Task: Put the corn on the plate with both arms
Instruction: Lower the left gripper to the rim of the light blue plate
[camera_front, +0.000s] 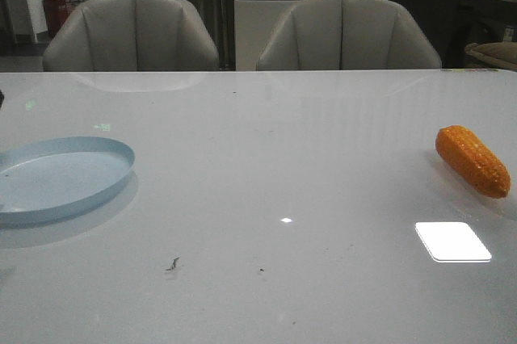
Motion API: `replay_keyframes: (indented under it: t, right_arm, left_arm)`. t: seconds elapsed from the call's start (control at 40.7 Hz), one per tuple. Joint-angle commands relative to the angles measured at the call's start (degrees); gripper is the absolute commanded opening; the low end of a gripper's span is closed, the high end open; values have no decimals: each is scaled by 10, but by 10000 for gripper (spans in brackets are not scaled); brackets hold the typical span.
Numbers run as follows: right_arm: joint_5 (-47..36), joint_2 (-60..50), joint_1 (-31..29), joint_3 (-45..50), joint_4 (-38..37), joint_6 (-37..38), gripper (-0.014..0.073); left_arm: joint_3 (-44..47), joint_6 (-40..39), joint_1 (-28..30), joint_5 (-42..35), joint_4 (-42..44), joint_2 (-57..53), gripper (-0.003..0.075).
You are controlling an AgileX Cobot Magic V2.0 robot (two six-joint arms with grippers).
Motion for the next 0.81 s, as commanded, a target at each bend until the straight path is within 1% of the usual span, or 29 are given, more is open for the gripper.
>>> replay_keyframes:
  t: [0.0, 0.172, 0.368, 0.442, 0.491, 0.516, 0.639, 0.712, 0.786]
  right_arm:
    - [-42, -5, -3, -18, 0, -3, 510]
    - [-31, -5, -3, -18, 0, -3, 510]
    - [-17, -5, -3, -18, 0, -3, 510]
    - [-17, -5, -3, -18, 0, -3, 510]
    - [-17, -5, -3, -18, 0, -3, 510]
    - [-17, -5, -3, -18, 0, -3, 510]
    - [-17, -5, -3, -18, 0, -3, 510]
    - [-17, -5, -3, -18, 0, -3, 510]
    - [-17, -5, -3, -18, 0, -3, 510]
  left_arm:
    - [-19, -5, 2, -33, -4, 17, 442]
    - [-19, -5, 2, -38, -4, 70, 442]
    - [-19, -5, 2, -37, -4, 96, 436]
    - [-19, -5, 1, -37, -4, 99, 381]
    - [-19, -5, 1, -37, -4, 100, 312]
    - [-19, -5, 1, -37, -4, 100, 289]
    - [-19, -5, 1, -38, -4, 100, 83]
    - [-23, -5, 1, -42, -4, 100, 109]
    - [-36, -5, 1, -35, -4, 100, 99]
